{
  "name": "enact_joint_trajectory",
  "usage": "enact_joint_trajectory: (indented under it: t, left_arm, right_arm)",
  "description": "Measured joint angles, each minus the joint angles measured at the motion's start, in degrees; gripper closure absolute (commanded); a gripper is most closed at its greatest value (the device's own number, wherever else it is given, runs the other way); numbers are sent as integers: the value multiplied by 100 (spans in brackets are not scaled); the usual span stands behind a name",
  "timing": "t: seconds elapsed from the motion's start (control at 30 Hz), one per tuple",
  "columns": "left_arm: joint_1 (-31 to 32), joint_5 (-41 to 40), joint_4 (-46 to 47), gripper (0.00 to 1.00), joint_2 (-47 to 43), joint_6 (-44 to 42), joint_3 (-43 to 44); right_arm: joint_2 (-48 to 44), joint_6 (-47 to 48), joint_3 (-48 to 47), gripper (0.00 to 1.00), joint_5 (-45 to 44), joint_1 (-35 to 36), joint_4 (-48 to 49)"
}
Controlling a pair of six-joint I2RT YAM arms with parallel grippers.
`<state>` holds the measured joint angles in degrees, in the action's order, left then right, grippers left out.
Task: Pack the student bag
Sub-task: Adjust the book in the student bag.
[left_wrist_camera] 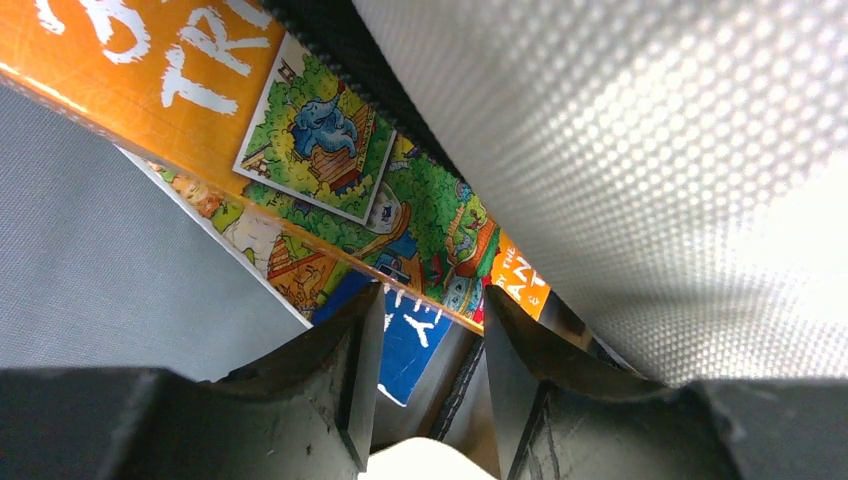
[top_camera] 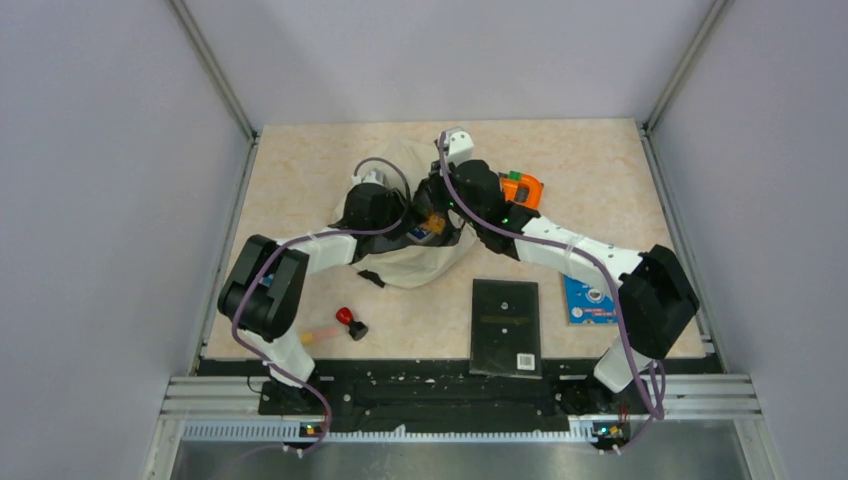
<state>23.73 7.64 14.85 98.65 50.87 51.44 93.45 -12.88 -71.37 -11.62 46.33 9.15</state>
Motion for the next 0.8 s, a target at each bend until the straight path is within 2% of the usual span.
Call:
enact_joint_trajectory:
  t: [0.23,0.4,0.6,0.73,0.8]
  left_arm:
    - [0,-26,184,32,-363,-155,-369]
    - [0,-131,129,27,-1499,-356,-1084]
    - [0,-282,-221,22,-2822,-551,-1613]
    - [0,-345,-566,19,-3416,-625,-1714]
    - [0,-348,-678,18,-3593,-654,-1716]
  right_arm:
    - [0,37,0,100,-140,-2,-28]
    - [332,39,-431,100,-232,-188,-374]
    - [1263,-94,-1126,100,-96,-984,-787]
    - [2035,-234,-1611,85,238,-1502,-1180]
    - [2361,-269,-1797,68,511,-1670,-1364]
